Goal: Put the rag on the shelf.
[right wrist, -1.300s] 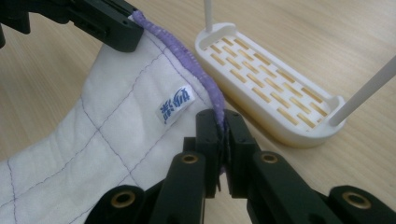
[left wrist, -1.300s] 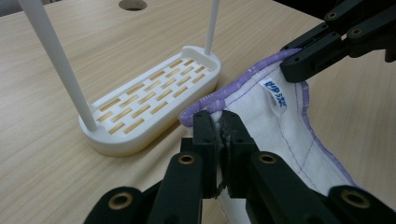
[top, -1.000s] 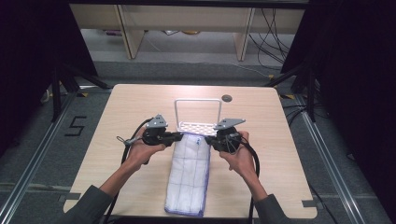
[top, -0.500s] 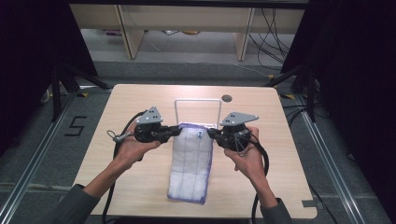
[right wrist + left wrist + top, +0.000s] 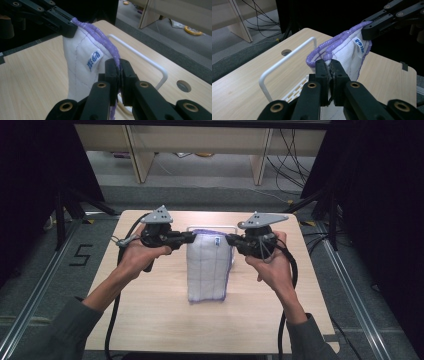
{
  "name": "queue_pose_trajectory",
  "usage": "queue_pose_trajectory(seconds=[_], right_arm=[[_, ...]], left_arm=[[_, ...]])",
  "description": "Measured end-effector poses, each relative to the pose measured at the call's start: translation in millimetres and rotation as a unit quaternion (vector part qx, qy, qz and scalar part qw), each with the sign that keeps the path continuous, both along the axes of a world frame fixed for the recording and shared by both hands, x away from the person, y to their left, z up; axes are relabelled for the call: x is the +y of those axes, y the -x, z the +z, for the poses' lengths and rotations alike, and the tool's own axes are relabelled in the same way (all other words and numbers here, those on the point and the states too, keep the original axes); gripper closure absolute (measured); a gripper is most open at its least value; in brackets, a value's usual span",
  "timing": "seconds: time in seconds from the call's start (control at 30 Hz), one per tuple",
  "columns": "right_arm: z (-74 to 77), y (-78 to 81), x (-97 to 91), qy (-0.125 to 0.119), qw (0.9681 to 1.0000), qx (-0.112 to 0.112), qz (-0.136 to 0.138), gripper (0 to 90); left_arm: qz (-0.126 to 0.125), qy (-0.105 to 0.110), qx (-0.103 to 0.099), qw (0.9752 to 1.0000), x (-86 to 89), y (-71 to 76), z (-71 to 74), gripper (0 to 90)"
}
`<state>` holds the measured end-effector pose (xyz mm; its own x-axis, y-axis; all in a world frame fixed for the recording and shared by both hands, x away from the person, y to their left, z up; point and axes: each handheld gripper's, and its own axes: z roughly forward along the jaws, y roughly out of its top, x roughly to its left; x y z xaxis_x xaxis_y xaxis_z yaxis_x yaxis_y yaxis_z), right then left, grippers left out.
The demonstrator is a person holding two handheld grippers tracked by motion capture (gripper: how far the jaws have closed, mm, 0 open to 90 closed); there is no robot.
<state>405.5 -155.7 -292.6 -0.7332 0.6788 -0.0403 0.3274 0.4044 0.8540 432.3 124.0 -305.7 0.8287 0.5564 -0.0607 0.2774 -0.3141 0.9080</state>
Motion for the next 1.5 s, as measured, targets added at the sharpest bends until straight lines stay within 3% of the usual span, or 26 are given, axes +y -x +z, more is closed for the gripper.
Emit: queue_pose_trajectory(seconds=[0.23,0.43,0.77,0.93,1.13,1.33,1.5], right_arm=[[26.5,-14.5,-1.2,-0.005,0.9999,-0.012,-0.008,86.7],[44.9,-30.9,2.1,-0.004,0.9995,-0.024,-0.017,86.8],[57.3,-58.3,4.6,-0.018,0.9990,-0.026,-0.031,86.8],[65.4,-74.5,7.0,-0.020,0.9984,-0.030,-0.045,86.7],[66.4,-103.9,8.8,-0.011,0.9969,-0.028,-0.073,86.7],[47.1,-135.3,10.0,-0.004,0.9954,-0.007,-0.095,86.5],[29.9,-155.0,12.5,0.001,0.9939,-0.002,-0.111,86.4]], left_arm=[[0.013,0.008,-0.012,0.9998,-2.2,-16.5,25.1,85.5],[0.027,0.022,-0.015,0.9993,-1.6,-33.3,36.2,85.5],[0.047,0.034,-0.024,0.9980,-0.9,-61.4,54.2,85.5],[0.056,0.045,-0.015,0.9973,-3.0,-80.0,61.9,85.4],[0.080,0.053,-0.004,0.9954,-9.7,-111.1,54.7,85.3],[0.095,0.056,0.019,0.9937,-14.4,-137.2,32.4,85.2],[0.108,0.059,0.024,0.9922,-17.0,-153.3,16.8,84.9]])
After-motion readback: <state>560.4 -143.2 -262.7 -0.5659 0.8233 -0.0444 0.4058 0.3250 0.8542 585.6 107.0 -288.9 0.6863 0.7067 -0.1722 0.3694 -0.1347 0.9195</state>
